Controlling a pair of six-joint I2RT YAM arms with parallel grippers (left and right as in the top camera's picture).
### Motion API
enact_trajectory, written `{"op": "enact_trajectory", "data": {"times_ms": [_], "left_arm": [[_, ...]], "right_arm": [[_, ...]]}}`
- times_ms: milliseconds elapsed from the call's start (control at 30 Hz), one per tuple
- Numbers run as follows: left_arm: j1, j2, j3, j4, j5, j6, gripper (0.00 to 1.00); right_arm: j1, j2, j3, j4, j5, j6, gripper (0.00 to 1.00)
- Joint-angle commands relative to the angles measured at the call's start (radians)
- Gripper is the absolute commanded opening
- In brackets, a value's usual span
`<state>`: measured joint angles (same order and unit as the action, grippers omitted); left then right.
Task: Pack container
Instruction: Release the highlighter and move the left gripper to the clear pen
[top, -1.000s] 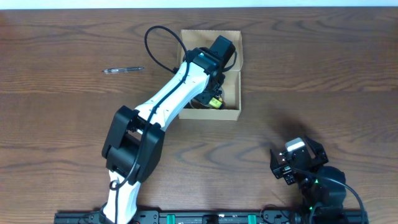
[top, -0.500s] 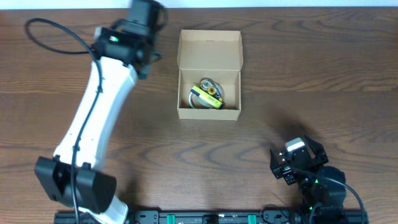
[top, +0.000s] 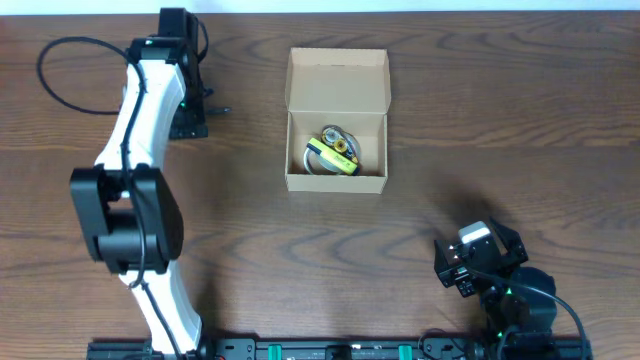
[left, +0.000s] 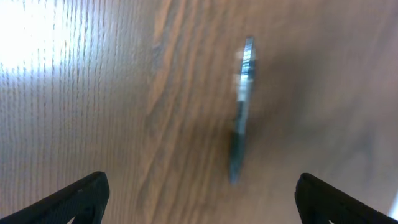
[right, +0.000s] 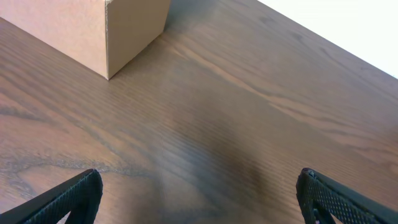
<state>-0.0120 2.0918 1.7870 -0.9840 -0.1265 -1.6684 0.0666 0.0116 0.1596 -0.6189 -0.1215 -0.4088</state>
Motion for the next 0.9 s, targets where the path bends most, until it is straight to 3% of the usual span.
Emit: {"op": "enact_trajectory", "data": {"times_ms": [0,367,533,567,867], "left_arm": [[0.013,0.059,0.018,-0.006,0.051,-0.005,0.98],[0.031,0.241,0.241,-0.082,0.069,0.076,0.98],[0.063,0.261,0.246,-0.100,0.097,0.076,1.00],[0.068,0.269,0.246,-0.102,0.102,0.076,0.95],[0.082,0.335,0.250,-0.081,0.147,0.076,0.91]], "right_arm": [[-0.007,-0.006,-0.003,-0.002,0.002,0.011,0.99],[-0.007,-0.006,-0.003,-0.002,0.002,0.011,0.99],[-0.007,-0.006,-0.003,-0.002,0.002,0.011,0.99],[-0.007,-0.006,-0.003,-0.002,0.002,0.011,0.99],[-0.007,-0.006,-0.003,-0.002,0.002,0.011,0.99]]}}
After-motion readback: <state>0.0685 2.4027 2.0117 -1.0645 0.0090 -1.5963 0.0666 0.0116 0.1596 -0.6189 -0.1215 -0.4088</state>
